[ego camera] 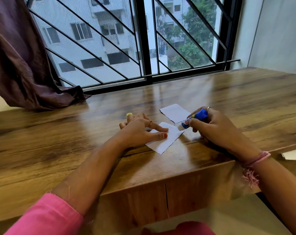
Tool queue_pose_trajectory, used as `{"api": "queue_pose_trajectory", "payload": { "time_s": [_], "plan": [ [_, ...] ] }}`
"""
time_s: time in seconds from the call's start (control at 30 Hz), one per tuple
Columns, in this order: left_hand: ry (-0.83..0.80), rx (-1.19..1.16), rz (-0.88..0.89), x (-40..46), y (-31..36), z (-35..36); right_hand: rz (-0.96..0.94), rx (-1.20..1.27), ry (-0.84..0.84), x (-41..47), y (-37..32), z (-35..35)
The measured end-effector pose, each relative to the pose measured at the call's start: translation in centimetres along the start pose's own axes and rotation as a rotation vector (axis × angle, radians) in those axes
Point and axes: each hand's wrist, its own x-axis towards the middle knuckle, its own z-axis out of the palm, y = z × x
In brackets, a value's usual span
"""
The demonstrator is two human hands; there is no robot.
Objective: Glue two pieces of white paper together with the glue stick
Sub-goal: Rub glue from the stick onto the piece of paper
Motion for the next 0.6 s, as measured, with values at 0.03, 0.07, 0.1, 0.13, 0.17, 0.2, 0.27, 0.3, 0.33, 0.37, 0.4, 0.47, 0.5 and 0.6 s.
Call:
{"api": "queue_pose_trajectory", "payload": {
  "time_s": [0.03, 0.07, 0.1, 0.13, 0.17, 0.2, 0.27, 0.3, 0.33, 0.37, 0.4, 0.47, 0.5, 0.6],
  "plan": [
    [-0.006, 0.000, -0.001, 0.01, 0.03, -0.04, -0.002, -0.037, 0.003, 0.03, 0.01, 0.03],
    [-0.011, -0.002, -0.002, -0.02, 0.06, -0.09, -0.002, -0.068, 0.006, 0.05, 0.01, 0.05],
    [-0.014, -0.007, -0.002, -0.06, 0.08, -0.13, -0.002, -0.088, 0.007, 0.08, 0.00, 0.06],
    [-0.015, -0.014, -0.002, -0.09, 0.09, -0.15, -0.002, -0.103, 0.006, 0.09, 0.00, 0.08],
    [-0.013, -0.020, -0.001, -0.12, 0.10, -0.15, -0.006, -0.115, 0.008, 0.09, -0.03, 0.09],
    [-0.009, -0.022, -0.001, -0.14, 0.12, -0.15, -0.014, -0.125, 0.010, 0.04, -0.07, 0.07],
    [0.000, -0.012, -0.004, -0.17, 0.19, -0.12, -0.049, -0.137, -0.008, -0.21, -0.25, 0.00],
    [0.003, -0.004, -0.007, -0.17, 0.24, -0.13, -0.073, -0.138, -0.035, -0.36, -0.37, -0.01],
    [0.003, 0.001, -0.009, -0.17, 0.28, -0.14, -0.099, -0.143, -0.064, -0.50, -0.46, 0.01],
    [0.001, 0.003, -0.008, -0.17, 0.30, -0.15, -0.119, -0.151, -0.081, -0.57, -0.51, 0.04],
    [-0.002, 0.004, -0.006, -0.18, 0.30, -0.17, -0.123, -0.161, -0.076, -0.51, -0.46, 0.06],
    [-0.008, 0.000, 0.000, -0.20, 0.25, -0.19, -0.100, -0.181, -0.021, -0.16, -0.31, 0.08],
    [-0.010, -0.003, 0.002, -0.21, 0.23, -0.19, -0.091, -0.189, 0.001, -0.06, -0.29, 0.08],
    [-0.011, 0.002, 0.003, -0.13, 0.18, -0.13, -0.133, -0.186, -0.060, -0.35, -0.48, 0.11]
  ]
}}
